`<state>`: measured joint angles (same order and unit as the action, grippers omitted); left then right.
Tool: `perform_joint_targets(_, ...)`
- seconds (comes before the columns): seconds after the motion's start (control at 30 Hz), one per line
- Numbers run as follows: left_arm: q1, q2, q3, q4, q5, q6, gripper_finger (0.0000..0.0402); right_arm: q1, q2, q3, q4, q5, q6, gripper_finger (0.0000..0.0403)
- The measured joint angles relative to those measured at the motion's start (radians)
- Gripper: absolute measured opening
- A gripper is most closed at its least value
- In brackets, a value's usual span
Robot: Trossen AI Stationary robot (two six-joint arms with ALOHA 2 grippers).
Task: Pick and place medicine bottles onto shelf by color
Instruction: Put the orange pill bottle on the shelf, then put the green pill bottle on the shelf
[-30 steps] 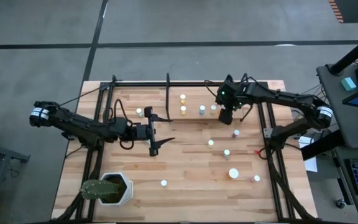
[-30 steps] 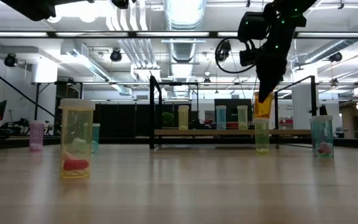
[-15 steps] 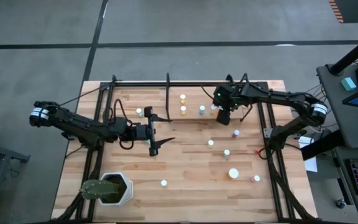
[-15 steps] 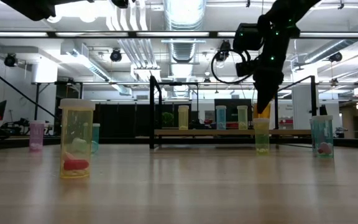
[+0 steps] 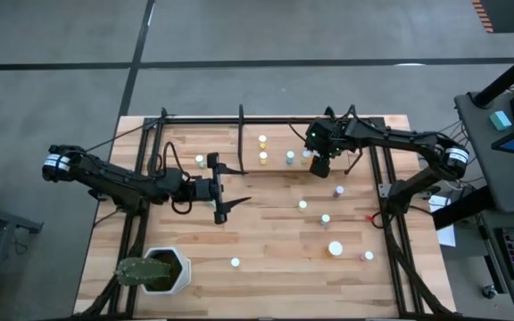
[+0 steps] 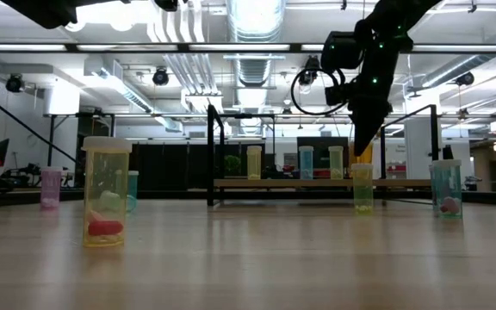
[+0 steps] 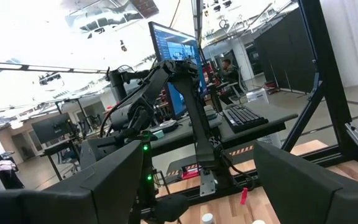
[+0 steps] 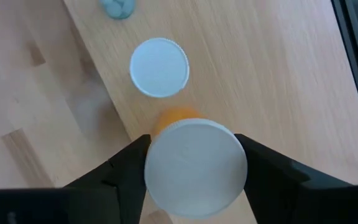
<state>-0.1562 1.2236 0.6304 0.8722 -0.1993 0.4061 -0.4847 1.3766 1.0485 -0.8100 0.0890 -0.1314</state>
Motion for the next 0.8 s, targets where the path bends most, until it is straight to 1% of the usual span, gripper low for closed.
perform_joint_targets(0.1,0.0,0.0,0.0,0.0,0.0,0.0,0.0288,0.0,0.0,0.0,0.0,0.0,0.0,0.0227)
perform_joint_targets(0.4,0.0,0.0,0.0,0.0,0.0,-0.001,0.0288,0.0,0.0,0.013,-0.011,-0.001,0.0,0.0231)
perform_joint_targets(0.57,0.0,0.0,0.0,0.0,0.0,-0.005,0.0288,0.0,-0.004,0.092,-0.109,-0.001,0.002,0.0232)
perform_joint_targets(0.67,-0.003,0.007,0.0,0.003,0.009,-0.007,0.0288,0.011,-0.009,0.162,-0.182,-0.002,0.037,0.0232)
perform_joint_targets(0.73,-0.009,0.016,0.0,-0.001,0.01,-0.01,0.0288,0.03,-0.027,0.193,-0.196,-0.008,0.063,0.023)
perform_joint_targets(0.8,-0.013,0.02,0.0,0.0,0.012,-0.046,0.0288,0.067,-0.054,0.209,-0.19,-0.01,0.09,0.0227)
